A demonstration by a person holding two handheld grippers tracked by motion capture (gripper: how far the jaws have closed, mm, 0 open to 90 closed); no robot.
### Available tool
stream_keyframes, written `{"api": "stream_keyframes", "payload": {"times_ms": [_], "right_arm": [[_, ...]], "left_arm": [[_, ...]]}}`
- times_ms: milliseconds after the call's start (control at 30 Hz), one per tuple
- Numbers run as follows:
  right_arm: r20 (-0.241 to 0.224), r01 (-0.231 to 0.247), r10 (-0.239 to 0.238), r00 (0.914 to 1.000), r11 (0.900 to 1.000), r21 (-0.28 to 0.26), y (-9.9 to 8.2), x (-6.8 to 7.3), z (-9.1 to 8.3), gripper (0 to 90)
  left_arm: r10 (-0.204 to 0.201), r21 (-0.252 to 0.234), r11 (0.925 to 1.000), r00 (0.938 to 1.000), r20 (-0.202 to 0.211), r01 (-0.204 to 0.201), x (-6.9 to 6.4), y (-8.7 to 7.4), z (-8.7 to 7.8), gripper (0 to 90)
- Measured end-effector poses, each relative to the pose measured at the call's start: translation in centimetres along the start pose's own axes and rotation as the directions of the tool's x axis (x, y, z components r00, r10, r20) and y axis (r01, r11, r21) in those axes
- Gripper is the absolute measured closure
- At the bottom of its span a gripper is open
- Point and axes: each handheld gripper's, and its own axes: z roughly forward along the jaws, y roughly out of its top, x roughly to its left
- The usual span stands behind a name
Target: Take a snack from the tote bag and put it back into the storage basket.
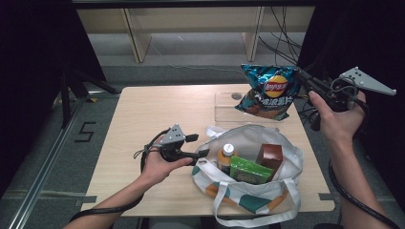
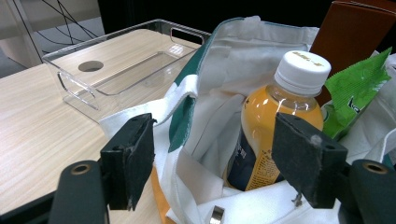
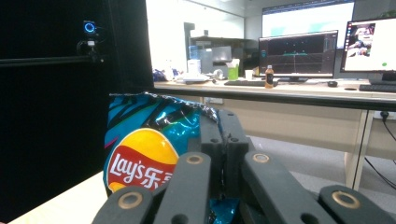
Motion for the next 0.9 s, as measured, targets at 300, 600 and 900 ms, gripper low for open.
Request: {"api": "stream_keyframes", "payload": {"times_ms": [300, 600, 900], "right_arm": [[0.013, -0.015, 0.015, 0.9998, 0.9999, 0.006, -0.2, -0.4, 0.6, 90.0], [0.034, -0.021, 0.02, 0.9992, 0.9997, 0.012, -0.2, -0.9, 1.2, 90.0], [0.046, -0.028, 0.027, 0.9986, 0.9995, 0.011, -0.4, -1.5, 2.0, 90.0]], "left_arm": [[-0.004, 0.001, 1.0, 1.0, -0.006, 0.004, 0.0, 0.1, -0.1, 29.4], [-0.004, -0.001, 1.0, 1.0, -0.005, 0.004, 0.0, 0.1, -0.1, 29.4], [-0.004, -0.001, 1.0, 1.0, -0.006, 0.004, 0.0, 0.1, -0.1, 29.4]]}}
